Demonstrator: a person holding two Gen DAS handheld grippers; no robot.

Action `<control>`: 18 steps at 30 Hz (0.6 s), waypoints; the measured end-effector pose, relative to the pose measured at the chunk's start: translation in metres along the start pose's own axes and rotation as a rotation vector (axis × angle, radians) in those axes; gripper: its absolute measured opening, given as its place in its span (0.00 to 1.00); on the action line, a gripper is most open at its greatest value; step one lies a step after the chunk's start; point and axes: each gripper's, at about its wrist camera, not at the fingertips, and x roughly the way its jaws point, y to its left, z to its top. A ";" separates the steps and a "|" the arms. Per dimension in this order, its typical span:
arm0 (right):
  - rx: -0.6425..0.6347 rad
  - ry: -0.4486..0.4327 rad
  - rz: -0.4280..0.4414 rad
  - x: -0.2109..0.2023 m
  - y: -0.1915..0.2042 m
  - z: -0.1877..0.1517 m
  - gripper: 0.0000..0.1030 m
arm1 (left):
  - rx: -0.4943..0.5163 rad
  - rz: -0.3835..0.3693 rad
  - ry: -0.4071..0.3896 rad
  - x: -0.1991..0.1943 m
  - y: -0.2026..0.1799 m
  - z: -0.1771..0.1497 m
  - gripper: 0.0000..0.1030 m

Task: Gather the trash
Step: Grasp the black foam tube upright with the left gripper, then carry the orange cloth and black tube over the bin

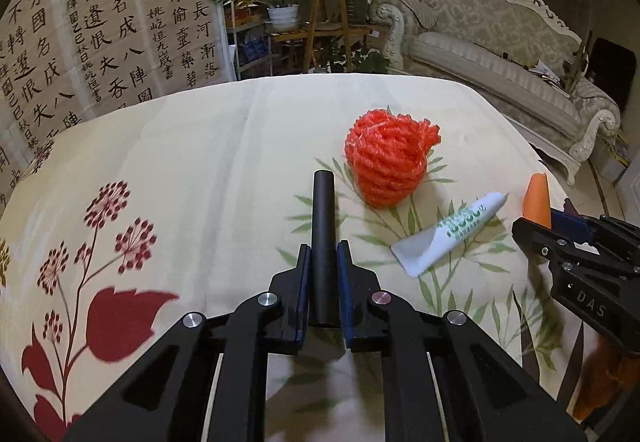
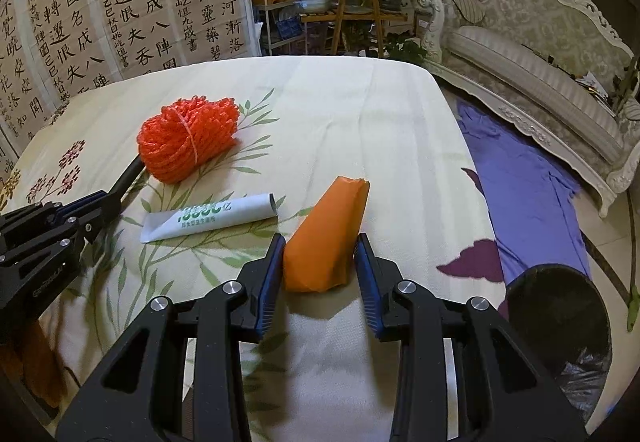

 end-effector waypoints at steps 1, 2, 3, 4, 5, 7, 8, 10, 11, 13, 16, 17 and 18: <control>-0.001 -0.001 0.000 -0.002 0.001 -0.002 0.33 | -0.003 0.001 -0.001 -0.001 0.000 -0.001 0.14; -0.003 -0.003 0.000 -0.005 0.002 -0.004 0.33 | -0.007 0.001 -0.002 -0.005 0.000 -0.005 0.14; -0.007 -0.006 0.001 -0.009 0.003 -0.008 0.33 | -0.010 -0.001 -0.004 -0.008 -0.001 -0.007 0.14; -0.009 -0.009 -0.001 -0.012 0.005 -0.011 0.33 | -0.013 -0.001 -0.007 -0.011 -0.001 -0.009 0.14; -0.012 -0.011 -0.002 -0.015 0.007 -0.014 0.33 | -0.016 -0.002 -0.012 -0.015 -0.001 -0.012 0.14; -0.015 -0.015 -0.001 -0.023 0.009 -0.021 0.33 | -0.020 -0.004 -0.021 -0.022 -0.002 -0.015 0.14; -0.016 -0.017 0.000 -0.027 0.010 -0.025 0.33 | -0.021 -0.006 -0.025 -0.025 -0.003 -0.017 0.14; -0.016 -0.025 -0.003 -0.037 0.010 -0.033 0.33 | -0.028 -0.018 -0.038 -0.034 -0.006 -0.022 0.14; -0.013 -0.031 -0.004 -0.042 0.008 -0.037 0.33 | -0.030 -0.023 -0.045 -0.038 -0.008 -0.023 0.14; -0.001 -0.044 -0.008 -0.054 0.005 -0.045 0.33 | -0.033 -0.035 -0.067 -0.049 -0.015 -0.027 0.14; 0.017 -0.065 -0.022 -0.069 -0.003 -0.055 0.33 | -0.026 -0.058 -0.089 -0.060 -0.028 -0.030 0.14; 0.023 -0.071 -0.029 -0.075 -0.006 -0.058 0.33 | -0.019 -0.068 -0.097 -0.063 -0.033 -0.032 0.14; 0.031 -0.078 -0.040 -0.081 -0.011 -0.062 0.33 | -0.011 -0.080 -0.106 -0.068 -0.040 -0.034 0.14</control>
